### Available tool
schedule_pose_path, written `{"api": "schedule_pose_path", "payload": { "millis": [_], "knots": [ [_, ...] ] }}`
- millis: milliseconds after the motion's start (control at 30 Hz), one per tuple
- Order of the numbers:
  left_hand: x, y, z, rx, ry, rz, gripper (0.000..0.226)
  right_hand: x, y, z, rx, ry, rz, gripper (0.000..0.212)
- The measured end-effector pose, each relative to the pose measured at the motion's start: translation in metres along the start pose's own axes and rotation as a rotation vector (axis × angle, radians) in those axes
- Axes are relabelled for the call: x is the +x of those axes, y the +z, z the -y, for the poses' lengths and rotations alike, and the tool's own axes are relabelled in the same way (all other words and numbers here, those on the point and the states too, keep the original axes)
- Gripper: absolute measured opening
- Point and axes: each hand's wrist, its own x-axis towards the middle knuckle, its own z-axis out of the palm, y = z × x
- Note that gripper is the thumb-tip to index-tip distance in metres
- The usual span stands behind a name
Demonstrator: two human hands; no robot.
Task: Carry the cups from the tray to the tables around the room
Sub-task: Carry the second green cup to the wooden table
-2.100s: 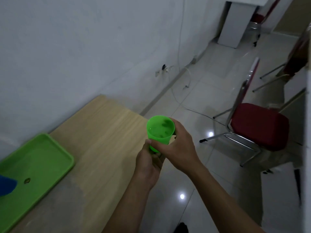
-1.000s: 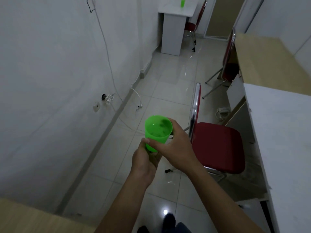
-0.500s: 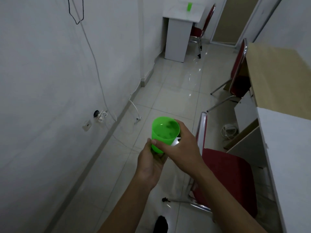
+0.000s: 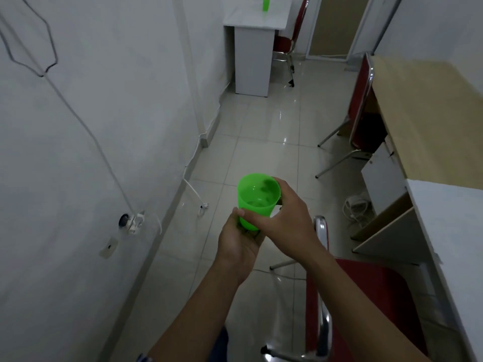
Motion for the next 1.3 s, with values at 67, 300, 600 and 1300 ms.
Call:
{"api": "schedule_pose_path", "payload": {
  "millis": [67,300,600,1300],
  "knots": [
    [0.035,0.004,-0.015,-0.015,-0.038,0.032,0.046,0.03,0.008,-0.007,0.001,0.023,-0.046,0.07],
    [0.14,0.025,-0.069,0.081,-0.167,0.134,0.044,0.123,0.032,-0.014,0.002,0.094,-0.194,0.07],
    [0.247,0.087,-0.094,0.182,-0.256,0.18,0.043,0.226,0.018,-0.04,0.001,0.149,-0.336,0.065],
    [0.49,0.371,-0.001,0.32,-0.417,0.323,0.045,0.463,-0.211,-0.176,-0.074,0.21,-0.63,0.064]
  ]
}}
